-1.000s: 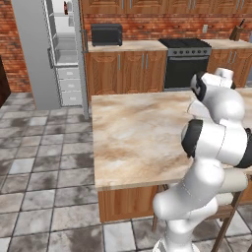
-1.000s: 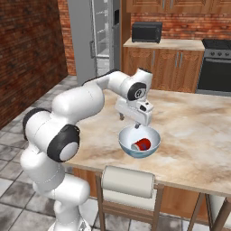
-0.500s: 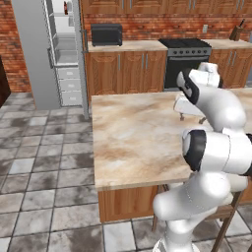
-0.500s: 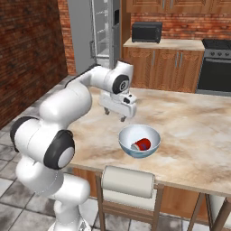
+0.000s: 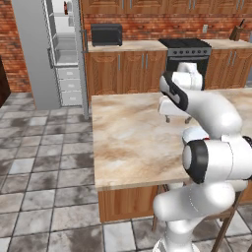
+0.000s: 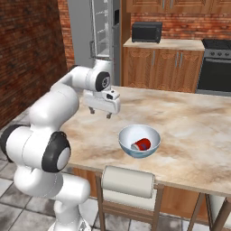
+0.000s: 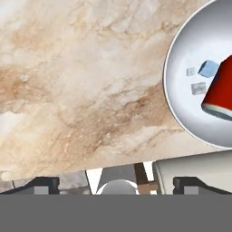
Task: Open the fridge, grab two sodas, and place both sodas inside the bowl with ice on the dining counter.
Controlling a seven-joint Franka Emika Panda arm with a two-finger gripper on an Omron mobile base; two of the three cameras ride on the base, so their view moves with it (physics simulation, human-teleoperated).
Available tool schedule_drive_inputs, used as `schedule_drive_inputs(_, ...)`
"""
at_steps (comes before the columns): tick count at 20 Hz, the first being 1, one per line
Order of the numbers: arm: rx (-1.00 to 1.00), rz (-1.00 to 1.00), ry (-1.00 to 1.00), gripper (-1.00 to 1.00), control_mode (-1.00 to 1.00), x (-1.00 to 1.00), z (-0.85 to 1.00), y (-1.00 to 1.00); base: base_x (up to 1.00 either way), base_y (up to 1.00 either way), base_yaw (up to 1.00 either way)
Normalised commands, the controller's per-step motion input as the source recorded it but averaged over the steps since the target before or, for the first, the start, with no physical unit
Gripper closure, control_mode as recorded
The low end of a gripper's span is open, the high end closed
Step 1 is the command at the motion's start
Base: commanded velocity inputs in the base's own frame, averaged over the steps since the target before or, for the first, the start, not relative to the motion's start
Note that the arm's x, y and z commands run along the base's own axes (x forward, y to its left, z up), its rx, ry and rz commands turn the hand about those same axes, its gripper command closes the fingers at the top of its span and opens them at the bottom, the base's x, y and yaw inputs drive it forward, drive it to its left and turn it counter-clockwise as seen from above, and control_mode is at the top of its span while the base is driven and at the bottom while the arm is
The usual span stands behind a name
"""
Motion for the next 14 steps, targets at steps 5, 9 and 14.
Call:
schedule_drive_inputs(5,-0.07,0.08,0.00,-1.00,-1.00,0.00,-0.10,0.59,0.00,0.00,0.00)
schedule_drive_inputs(9,-0.07,0.06,0.00,-1.00,-1.00,0.00,-0.15,0.56,0.00,0.00,0.00)
schedule_drive_inputs(14,-0.06,0.05,0.00,-1.00,-1.00,0.00,-0.20,0.54,0.00,0.00,0.00)
